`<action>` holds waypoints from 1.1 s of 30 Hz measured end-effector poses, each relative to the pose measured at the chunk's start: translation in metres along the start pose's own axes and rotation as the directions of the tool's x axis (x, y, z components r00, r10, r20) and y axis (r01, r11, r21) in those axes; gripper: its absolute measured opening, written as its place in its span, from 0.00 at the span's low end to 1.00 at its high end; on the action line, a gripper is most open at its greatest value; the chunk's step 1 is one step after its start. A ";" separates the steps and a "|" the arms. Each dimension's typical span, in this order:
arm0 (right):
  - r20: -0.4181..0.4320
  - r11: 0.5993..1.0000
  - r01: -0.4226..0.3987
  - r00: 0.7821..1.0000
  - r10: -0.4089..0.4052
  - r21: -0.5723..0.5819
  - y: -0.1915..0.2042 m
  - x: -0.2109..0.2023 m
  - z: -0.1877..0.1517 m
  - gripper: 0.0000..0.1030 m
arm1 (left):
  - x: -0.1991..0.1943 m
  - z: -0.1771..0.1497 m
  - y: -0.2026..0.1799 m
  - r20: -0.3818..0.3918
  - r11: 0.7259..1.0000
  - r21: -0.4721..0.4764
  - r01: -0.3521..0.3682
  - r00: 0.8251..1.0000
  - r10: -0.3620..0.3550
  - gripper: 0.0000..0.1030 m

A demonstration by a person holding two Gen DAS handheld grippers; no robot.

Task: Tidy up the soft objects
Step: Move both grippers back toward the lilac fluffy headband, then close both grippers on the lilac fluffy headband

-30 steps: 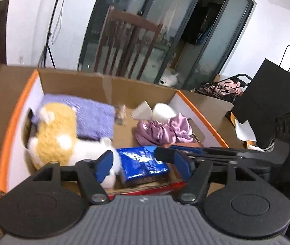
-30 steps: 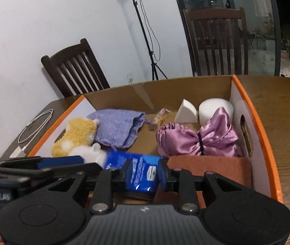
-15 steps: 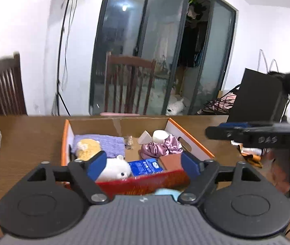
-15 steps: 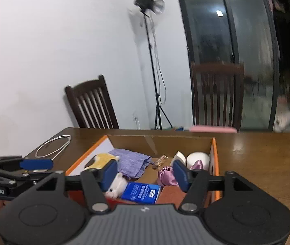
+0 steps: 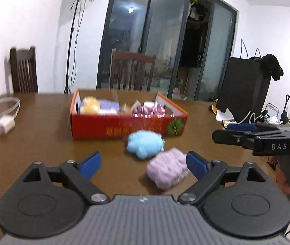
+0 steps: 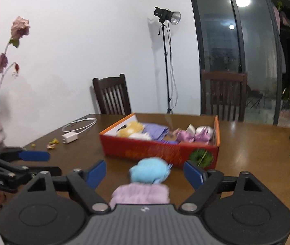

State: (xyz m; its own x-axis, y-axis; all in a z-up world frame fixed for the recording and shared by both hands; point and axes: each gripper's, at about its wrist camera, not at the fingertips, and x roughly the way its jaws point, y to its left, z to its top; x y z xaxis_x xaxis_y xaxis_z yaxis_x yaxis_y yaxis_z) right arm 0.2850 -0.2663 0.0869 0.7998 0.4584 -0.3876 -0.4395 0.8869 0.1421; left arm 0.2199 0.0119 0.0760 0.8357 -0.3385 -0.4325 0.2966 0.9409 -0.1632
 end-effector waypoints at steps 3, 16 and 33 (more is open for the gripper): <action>-0.034 1.000 0.001 0.999 -0.001 0.009 0.001 -0.002 -0.012 0.81 | 0.000 -0.005 0.000 -0.016 1.000 -0.010 -0.010 1.000 0.010 0.89; -0.103 0.989 0.048 0.994 -0.033 0.142 -0.030 0.034 -0.042 0.72 | 0.063 -0.016 0.005 -0.139 0.989 -0.134 0.059 0.987 -0.078 0.77; -0.194 0.945 -0.061 0.972 0.129 0.320 -0.062 0.113 -0.055 0.31 | 0.131 -0.024 0.025 -0.200 0.945 -0.292 0.145 0.957 -0.209 0.34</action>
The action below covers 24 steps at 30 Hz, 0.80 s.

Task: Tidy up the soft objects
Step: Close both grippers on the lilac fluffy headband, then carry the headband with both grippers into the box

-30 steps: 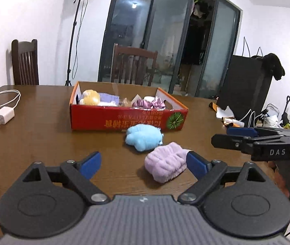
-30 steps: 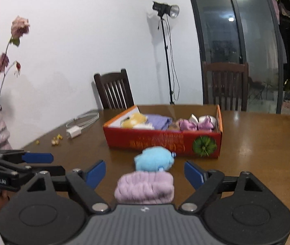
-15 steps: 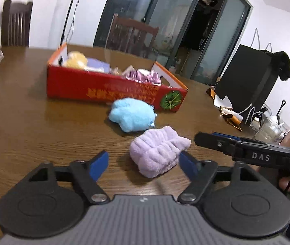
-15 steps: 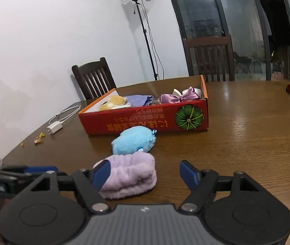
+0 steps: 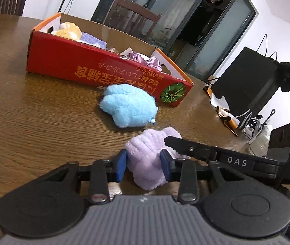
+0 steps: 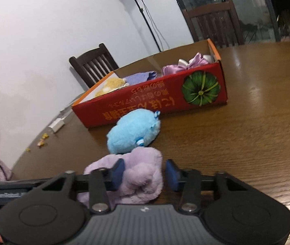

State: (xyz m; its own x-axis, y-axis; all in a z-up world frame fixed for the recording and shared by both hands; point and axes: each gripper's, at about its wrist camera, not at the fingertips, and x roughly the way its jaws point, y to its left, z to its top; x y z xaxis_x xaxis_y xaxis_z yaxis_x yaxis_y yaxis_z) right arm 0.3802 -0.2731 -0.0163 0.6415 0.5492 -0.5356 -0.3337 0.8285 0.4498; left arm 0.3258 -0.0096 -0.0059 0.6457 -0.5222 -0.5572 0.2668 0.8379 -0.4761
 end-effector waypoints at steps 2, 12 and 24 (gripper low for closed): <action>0.007 1.000 -0.009 1.000 0.009 0.008 -0.001 0.001 -0.002 0.28 | 0.002 0.000 0.002 0.001 1.000 -0.009 0.013 1.000 -0.013 0.34; 0.014 1.000 -0.019 1.000 0.019 0.015 0.005 -0.008 -0.004 0.20 | -0.008 0.001 -0.003 0.032 0.999 0.017 0.049 0.998 -0.049 0.25; 0.208 0.982 -0.026 0.976 0.066 -0.189 0.049 0.005 0.140 0.19 | 0.010 0.170 0.000 0.119 0.992 0.066 0.108 0.986 -0.116 0.25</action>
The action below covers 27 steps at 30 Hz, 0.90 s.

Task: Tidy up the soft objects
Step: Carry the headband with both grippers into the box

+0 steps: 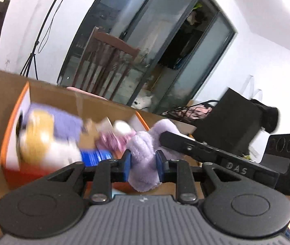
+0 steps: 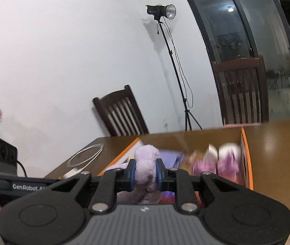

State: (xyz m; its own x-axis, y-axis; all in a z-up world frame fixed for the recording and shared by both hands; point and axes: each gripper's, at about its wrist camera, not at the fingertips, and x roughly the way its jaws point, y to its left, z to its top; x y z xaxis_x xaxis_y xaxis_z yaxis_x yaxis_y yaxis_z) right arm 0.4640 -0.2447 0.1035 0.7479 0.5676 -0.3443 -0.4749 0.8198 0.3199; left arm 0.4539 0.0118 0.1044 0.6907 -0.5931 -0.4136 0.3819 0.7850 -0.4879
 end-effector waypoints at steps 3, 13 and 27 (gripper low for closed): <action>-0.057 0.999 0.053 0.997 -0.052 0.007 -0.017 0.064 0.029 0.19 | 0.049 0.039 0.027 -0.069 0.996 -0.003 -0.088 0.994 0.088 0.25; -0.407 0.967 0.231 0.898 -0.170 0.106 -0.070 0.205 0.011 0.22 | 0.148 0.044 0.075 -0.251 0.921 0.122 -0.371 0.886 0.390 0.26; -0.395 0.961 0.247 0.900 -0.182 0.122 -0.076 0.196 0.011 0.39 | 0.120 0.046 0.069 -0.189 0.919 0.145 -0.368 0.901 0.391 0.54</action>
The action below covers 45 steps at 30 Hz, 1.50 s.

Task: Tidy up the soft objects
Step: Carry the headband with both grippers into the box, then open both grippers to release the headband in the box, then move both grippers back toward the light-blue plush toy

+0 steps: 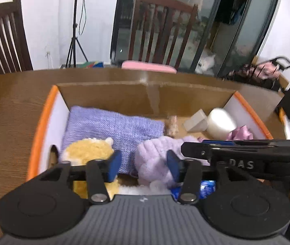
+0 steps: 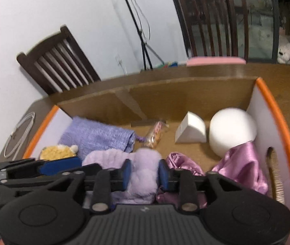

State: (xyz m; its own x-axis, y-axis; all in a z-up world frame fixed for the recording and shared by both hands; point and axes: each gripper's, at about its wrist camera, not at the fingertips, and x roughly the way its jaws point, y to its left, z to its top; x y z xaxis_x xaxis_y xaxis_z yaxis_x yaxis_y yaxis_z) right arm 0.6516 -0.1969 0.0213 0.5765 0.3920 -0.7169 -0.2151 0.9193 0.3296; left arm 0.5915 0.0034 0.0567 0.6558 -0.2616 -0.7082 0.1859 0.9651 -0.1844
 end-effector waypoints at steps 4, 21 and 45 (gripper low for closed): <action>0.091 0.998 0.011 0.996 -0.006 -0.058 0.015 -0.047 -0.003 0.55 | -0.050 -0.002 -0.007 0.087 0.999 0.033 -0.005 0.996 0.002 0.60; 0.463 0.967 0.090 0.886 0.032 -0.240 0.045 -0.269 -0.108 0.78 | -0.254 -0.139 -0.058 0.515 0.981 0.118 -0.155 0.854 0.073 0.83; 0.411 0.981 0.035 0.910 0.048 -0.192 0.030 -0.280 -0.289 0.87 | -0.264 -0.269 -0.065 0.379 0.998 0.058 -0.007 0.925 -0.015 0.93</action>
State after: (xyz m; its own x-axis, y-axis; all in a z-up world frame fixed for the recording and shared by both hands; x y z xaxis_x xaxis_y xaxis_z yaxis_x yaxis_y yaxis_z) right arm 0.2563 -0.2688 0.0543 0.8388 0.3859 -0.3841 -0.3419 0.9223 0.1801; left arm 0.2093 0.0129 0.0725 0.8813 -0.2606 -0.3941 0.2228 0.9648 -0.1395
